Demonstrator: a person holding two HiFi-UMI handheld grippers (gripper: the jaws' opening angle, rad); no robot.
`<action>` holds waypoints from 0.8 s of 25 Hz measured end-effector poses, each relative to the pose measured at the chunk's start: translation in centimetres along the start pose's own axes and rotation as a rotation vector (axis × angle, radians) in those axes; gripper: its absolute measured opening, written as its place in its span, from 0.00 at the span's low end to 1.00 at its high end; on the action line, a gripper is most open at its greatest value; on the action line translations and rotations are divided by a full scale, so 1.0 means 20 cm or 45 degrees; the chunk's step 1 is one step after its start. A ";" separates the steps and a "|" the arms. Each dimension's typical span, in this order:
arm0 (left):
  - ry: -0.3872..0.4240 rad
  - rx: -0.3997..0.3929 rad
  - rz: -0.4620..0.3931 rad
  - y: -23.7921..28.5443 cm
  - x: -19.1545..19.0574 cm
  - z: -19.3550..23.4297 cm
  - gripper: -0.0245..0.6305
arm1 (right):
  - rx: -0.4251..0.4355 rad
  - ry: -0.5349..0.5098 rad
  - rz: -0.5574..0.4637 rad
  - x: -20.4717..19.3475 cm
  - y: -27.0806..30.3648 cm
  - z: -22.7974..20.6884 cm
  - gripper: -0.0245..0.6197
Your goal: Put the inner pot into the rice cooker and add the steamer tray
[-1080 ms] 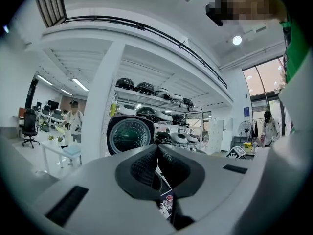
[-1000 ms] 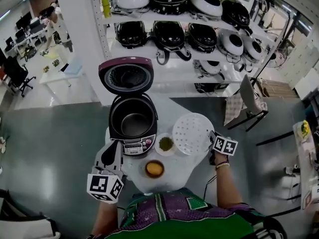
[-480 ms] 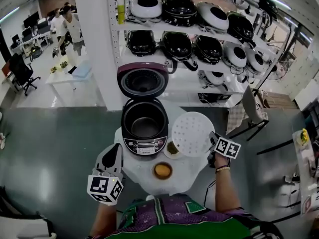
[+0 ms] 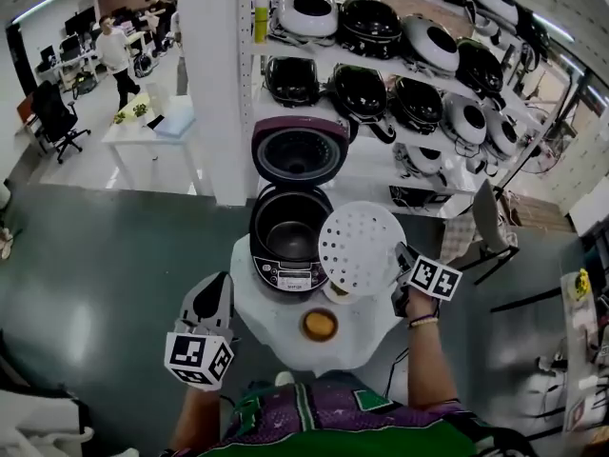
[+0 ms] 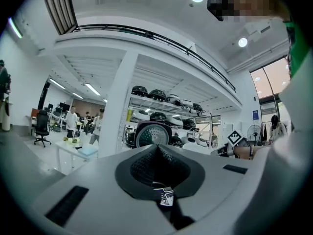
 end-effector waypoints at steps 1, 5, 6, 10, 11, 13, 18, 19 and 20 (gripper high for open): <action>-0.002 0.014 -0.004 -0.01 0.01 0.00 0.07 | 0.014 -0.011 0.004 0.02 0.02 0.03 0.08; 0.002 0.086 0.001 -0.06 0.02 -0.01 0.07 | 0.076 -0.057 0.027 0.07 0.11 0.13 0.08; -0.001 0.111 0.004 -0.07 0.02 -0.01 0.07 | 0.097 -0.069 0.038 0.08 0.14 0.16 0.08; -0.012 0.185 0.002 -0.11 0.02 -0.04 0.07 | 0.164 -0.112 0.072 0.09 0.26 0.25 0.08; -0.008 0.198 0.004 -0.11 0.02 -0.05 0.07 | 0.179 -0.118 0.080 0.09 0.28 0.26 0.08; -0.001 0.225 0.010 -0.12 0.02 -0.09 0.07 | 0.211 -0.123 0.101 0.09 0.33 0.29 0.08; -0.002 0.297 0.017 -0.09 0.01 -0.17 0.07 | 0.285 -0.155 0.165 0.09 0.48 0.36 0.08; -0.002 0.308 0.021 -0.09 0.00 -0.18 0.07 | 0.296 -0.161 0.175 0.08 0.51 0.37 0.08; -0.003 0.320 0.024 -0.08 -0.01 -0.19 0.07 | 0.304 -0.164 0.184 0.08 0.53 0.38 0.08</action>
Point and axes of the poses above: the fingertips, and each gripper's own axes: y forward along the fingers, z to its left, x out of its top, the point moved 9 cm from there along -y, backward along the fingers, and after that the axes turned 12 degrees about -x, right-handed, at the moved point
